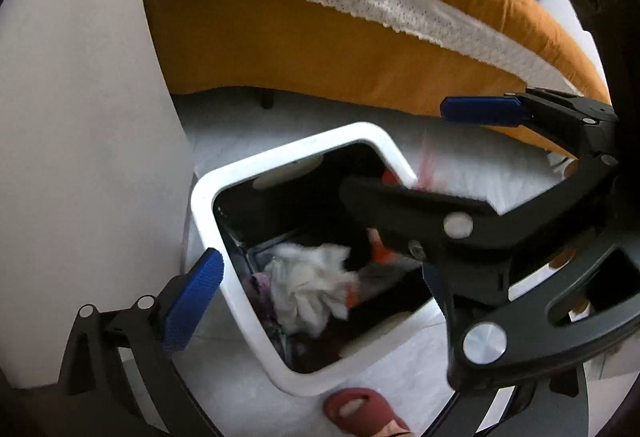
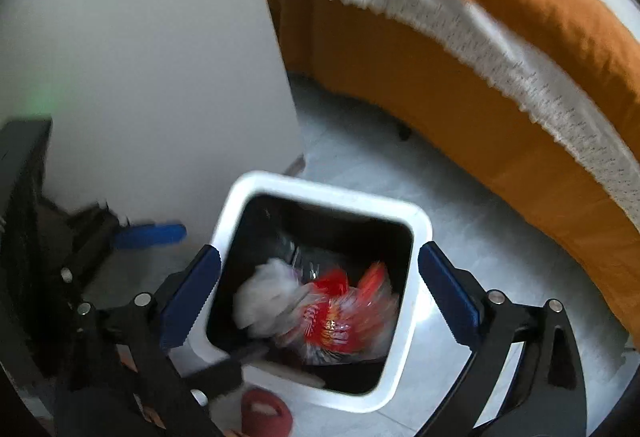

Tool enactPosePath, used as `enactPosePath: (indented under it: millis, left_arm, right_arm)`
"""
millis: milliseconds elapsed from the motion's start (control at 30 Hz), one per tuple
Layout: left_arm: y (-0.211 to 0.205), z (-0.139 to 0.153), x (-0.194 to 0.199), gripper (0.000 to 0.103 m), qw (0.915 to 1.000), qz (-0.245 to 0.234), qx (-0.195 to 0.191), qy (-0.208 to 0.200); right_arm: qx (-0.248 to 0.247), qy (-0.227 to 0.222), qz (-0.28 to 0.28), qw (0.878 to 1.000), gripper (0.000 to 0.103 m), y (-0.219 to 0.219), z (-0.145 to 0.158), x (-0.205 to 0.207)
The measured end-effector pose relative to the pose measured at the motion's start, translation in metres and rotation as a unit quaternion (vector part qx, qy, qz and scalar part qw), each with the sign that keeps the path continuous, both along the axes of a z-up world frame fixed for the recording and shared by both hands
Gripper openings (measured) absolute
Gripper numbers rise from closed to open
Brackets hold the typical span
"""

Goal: Collect trash
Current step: 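Carry tissue and red wrapper to the white bin and open both tools, then move both tools back up toward the desk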

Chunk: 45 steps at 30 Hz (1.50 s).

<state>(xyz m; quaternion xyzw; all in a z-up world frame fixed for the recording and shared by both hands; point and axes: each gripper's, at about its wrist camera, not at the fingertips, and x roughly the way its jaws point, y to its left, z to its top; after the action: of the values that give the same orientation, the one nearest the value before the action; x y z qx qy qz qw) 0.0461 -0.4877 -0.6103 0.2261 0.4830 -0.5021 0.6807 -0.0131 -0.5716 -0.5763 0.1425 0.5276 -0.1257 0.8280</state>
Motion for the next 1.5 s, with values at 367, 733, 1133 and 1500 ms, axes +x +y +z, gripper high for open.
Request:
enactPosePath:
  millis: [367,733,1133,1500]
  left_arm:
    - [0.011,0.030,0.001,0.098,0.9998,0.010,0.008,-0.012]
    - [0.024,0.143,0.003,0.098,0.9982,0.050,-0.021,-0.024]
    - [0.053,0.293,-0.002,0.098,0.9895,0.098,-0.091,-0.053]
    - [0.116,0.402,-0.007,0.098,0.9721,0.168,-0.121,-0.111]
  right_arm:
    - [-0.004,0.000,-0.006,1.000,0.098,0.005,0.038,-0.002]
    - [-0.015,-0.040,-0.015,0.999,0.098,0.010,0.152,-0.010]
    - [-0.052,-0.131,-0.022,0.990,0.098,0.015,0.301,-0.023]
    - [-0.051,-0.210,0.023,0.976,0.098,0.053,0.408,-0.014]
